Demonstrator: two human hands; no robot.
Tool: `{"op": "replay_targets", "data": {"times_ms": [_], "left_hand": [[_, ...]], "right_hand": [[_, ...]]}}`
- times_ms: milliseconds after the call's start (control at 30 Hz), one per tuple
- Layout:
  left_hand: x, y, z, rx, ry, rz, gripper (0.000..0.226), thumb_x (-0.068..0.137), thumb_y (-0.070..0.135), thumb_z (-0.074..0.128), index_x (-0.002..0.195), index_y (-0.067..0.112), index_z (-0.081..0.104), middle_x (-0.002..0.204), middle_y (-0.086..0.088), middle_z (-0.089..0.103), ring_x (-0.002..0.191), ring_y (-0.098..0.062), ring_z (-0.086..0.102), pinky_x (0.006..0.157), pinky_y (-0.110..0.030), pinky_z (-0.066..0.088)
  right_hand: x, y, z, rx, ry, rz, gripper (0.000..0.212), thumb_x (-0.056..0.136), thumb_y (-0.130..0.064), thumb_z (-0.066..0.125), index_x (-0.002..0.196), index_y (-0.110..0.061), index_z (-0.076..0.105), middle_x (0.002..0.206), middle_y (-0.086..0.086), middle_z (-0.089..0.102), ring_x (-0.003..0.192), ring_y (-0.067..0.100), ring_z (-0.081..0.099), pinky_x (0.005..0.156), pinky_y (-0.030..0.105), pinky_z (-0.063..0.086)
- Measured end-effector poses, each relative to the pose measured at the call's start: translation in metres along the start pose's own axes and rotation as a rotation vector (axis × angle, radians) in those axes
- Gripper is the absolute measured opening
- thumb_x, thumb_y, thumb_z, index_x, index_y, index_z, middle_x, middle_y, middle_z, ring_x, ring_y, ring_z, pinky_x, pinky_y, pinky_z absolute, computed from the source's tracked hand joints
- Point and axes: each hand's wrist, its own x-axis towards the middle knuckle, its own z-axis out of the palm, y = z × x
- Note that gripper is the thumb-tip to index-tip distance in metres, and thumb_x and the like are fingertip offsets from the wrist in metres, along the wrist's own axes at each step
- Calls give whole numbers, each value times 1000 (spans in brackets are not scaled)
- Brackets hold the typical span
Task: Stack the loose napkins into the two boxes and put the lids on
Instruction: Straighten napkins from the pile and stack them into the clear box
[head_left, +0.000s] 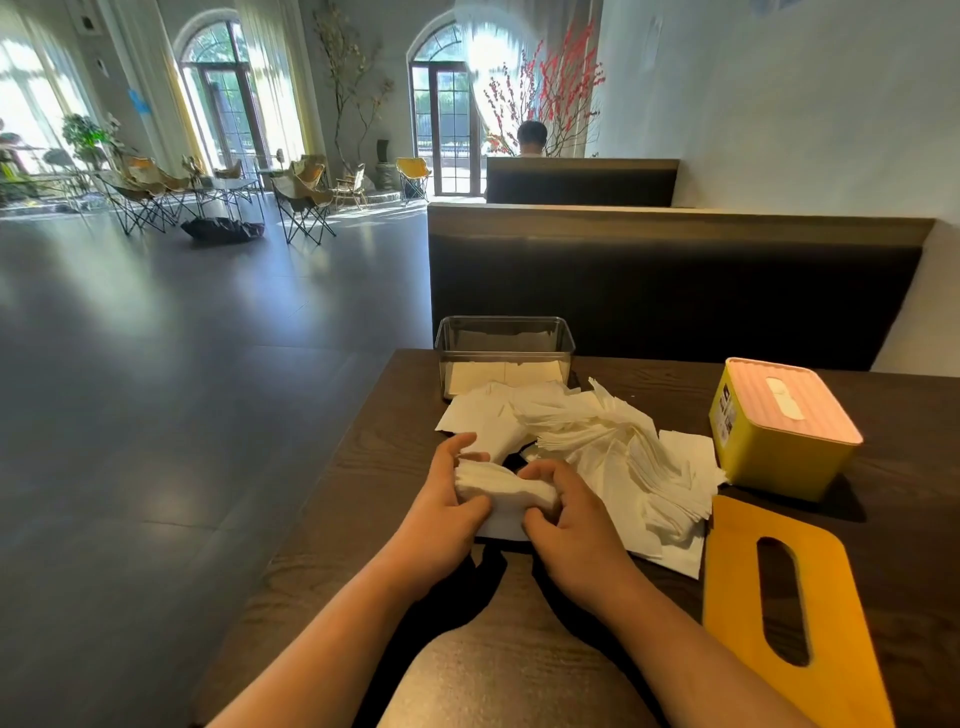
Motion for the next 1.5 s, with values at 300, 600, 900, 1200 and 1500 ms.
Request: {"op": "replay_targets", "data": {"times_ms": [300, 600, 900, 1200, 1500], "left_hand": [[2, -6, 0, 145, -44, -11, 60, 96, 2, 52, 142, 38, 40, 125, -4, 63, 95, -13, 68, 75, -23, 54], [0, 5, 1, 28, -29, -73, 63, 98, -4, 47, 145, 38, 39, 117, -14, 65, 86, -19, 69, 72, -31, 58], [-2, 8, 8, 74, 15, -36, 62, 95, -2, 50, 142, 37, 42, 112, -14, 67, 91, -34, 71, 82, -46, 61], [-4, 27, -6, 34, -32, -6, 60, 84, 16, 72, 135, 38, 52, 134, 1, 59, 112, -20, 68, 99, -45, 59], [1, 59, -26, 51, -134, 60, 35, 93, 19, 77, 124, 20, 60, 121, -5, 67, 107, -19, 69, 84, -26, 61]], "right_hand": [[1, -4, 3, -121, -46, 45, 38, 92, -12, 59, 119, -37, 48, 118, -15, 54, 107, 3, 53, 85, 20, 45], [3, -7, 8, -89, 34, 75, 48, 88, -8, 62, 127, -34, 51, 127, -6, 55, 114, 10, 56, 91, 24, 50], [-5, -14, 9, -76, 57, 126, 57, 95, -1, 52, 145, -27, 47, 137, -2, 55, 122, 15, 54, 107, 34, 49], [-8, -30, -3, 1, 29, 55, 31, 99, -12, 59, 122, -31, 65, 116, -8, 68, 105, 11, 65, 81, 20, 53], [11, -65, -37, 20, -6, -17, 44, 99, -6, 61, 128, -38, 57, 128, -2, 60, 112, 15, 62, 82, 26, 62]]}}
